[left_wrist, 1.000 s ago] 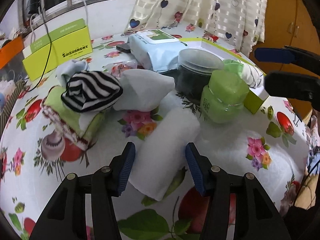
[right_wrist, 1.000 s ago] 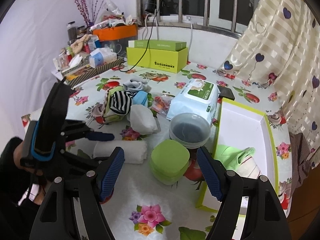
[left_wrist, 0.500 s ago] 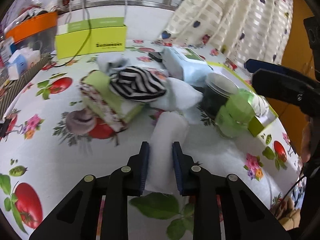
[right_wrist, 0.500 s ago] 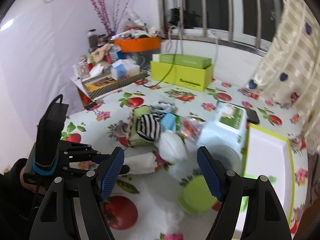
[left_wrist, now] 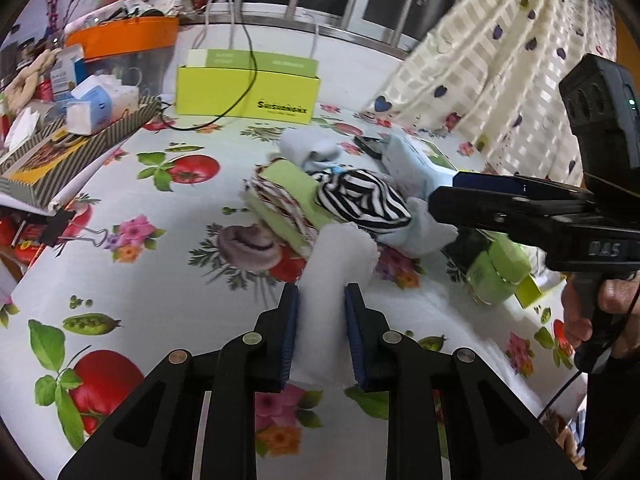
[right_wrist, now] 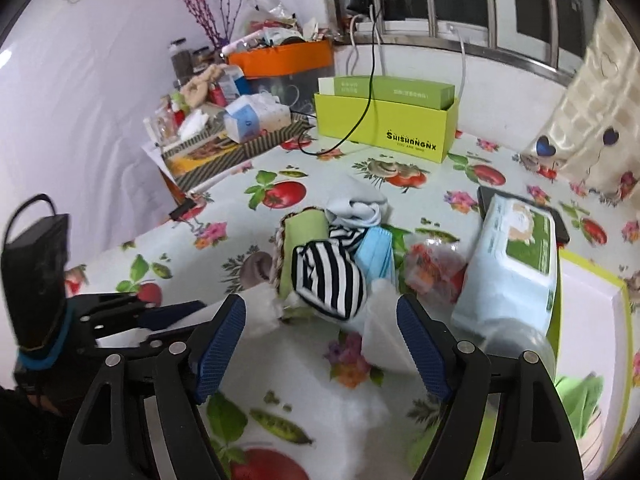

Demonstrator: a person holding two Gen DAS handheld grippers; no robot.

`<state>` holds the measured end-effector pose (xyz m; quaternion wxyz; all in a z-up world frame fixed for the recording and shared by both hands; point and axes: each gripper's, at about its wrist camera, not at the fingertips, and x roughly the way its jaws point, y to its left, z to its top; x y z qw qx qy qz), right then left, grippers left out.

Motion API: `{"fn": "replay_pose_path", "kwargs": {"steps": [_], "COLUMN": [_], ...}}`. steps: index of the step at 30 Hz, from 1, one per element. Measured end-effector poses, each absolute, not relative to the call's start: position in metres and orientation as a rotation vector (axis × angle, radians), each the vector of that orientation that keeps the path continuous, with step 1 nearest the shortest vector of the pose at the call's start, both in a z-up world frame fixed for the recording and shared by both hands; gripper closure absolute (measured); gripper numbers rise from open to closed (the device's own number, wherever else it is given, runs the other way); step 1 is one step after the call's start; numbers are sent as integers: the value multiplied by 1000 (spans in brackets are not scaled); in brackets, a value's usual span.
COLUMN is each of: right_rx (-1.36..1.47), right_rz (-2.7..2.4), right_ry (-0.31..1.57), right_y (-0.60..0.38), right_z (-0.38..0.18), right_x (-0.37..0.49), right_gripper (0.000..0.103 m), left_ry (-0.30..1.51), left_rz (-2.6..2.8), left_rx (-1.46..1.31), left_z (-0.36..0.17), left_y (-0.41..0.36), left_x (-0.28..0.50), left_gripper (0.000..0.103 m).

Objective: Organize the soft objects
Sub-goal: 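Grasp the white cloth with the left gripper while the right grasps the striped sock, then lift the white cloth with the left gripper while the right lifts the striped sock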

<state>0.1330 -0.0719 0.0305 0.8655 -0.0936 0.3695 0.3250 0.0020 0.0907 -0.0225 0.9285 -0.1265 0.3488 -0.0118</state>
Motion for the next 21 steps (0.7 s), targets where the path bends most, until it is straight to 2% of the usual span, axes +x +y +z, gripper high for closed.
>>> {"fn": "replay_pose_path", "kwargs": {"steps": [5, 7, 10, 13, 21], "right_rx": [-248, -253, -265, -269, -236], "right_rz": [688, 686, 690, 689, 689], "right_ry": [814, 846, 874, 878, 801], "right_y": [-50, -44, -37, -33, -46], "right_z": [18, 10, 1, -5, 16], "right_x": [153, 162, 172, 175, 161], "right_gripper": [42, 53, 79, 94, 97], "left_ry": [711, 707, 693, 685, 670], "left_rz": [-9, -1, 17, 30, 40], "left_rx": [-279, -285, -299, -306, -326], "left_z": [-24, -24, -22, -21, -16], "left_y": [99, 102, 110, 116, 119], "left_x": [1, 0, -3, -4, -4], "left_gripper": [79, 79, 79, 79, 79]}}
